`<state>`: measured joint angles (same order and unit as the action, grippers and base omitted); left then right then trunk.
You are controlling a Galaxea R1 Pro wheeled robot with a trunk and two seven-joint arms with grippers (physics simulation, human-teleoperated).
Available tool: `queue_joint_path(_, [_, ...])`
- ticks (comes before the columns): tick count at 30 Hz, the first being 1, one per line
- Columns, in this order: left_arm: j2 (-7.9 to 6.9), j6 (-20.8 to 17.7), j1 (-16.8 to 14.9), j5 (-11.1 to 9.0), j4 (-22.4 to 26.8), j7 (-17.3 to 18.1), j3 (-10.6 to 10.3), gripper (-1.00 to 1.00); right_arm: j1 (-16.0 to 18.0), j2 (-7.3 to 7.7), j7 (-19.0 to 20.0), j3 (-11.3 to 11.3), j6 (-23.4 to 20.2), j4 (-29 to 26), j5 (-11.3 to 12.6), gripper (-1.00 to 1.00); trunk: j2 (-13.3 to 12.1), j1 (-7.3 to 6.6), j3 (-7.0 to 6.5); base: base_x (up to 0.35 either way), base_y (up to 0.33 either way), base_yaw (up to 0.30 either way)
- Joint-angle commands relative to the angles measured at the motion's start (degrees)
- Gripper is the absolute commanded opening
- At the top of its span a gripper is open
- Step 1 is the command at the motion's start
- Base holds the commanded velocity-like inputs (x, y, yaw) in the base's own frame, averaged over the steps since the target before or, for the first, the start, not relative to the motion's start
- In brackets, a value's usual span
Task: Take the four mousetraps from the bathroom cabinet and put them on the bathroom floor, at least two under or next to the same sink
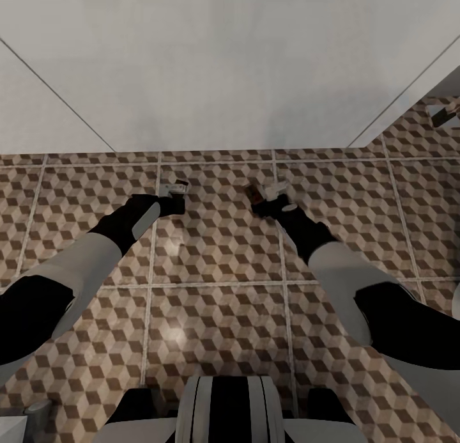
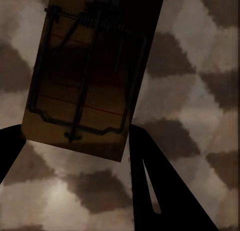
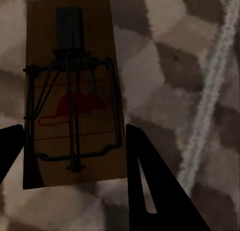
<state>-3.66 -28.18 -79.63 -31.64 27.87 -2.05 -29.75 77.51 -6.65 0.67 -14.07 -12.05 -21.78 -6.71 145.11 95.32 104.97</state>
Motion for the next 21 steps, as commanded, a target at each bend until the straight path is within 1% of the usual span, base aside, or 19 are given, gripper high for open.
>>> queue_joint_path(1, [-0.06, -0.2, -0.1, -0.2, 0.1, -0.3, -0.4, -1.0, 0.0, 0.03, -0.1, -0.1, 0.4, 0.8, -0.5, -1.0, 0.0, -0.01, 0.03, 0.0, 0.0, 0.0])
queue_joint_path(6, [0.03, -0.2, 0.0, -0.2, 0.2, -0.3, -0.4, -1.0, 0.0, 0.06, -0.1, -0.1, 2.2, 2.9, -0.5, -1.0, 0.0, -0.01, 0.03, 0.0, 0.0, 0.0])
queue_joint_path(21, [0.15, -0.3, 0.0, -0.2, 1.0, -0.2, -0.5, -1.0, 0.1, 0.03, -0.2, -0.1, 2.5, 3.6, -0.5, -1.0, 0.0, -0.01, 0.03, 0.0, 0.0, 0.0])
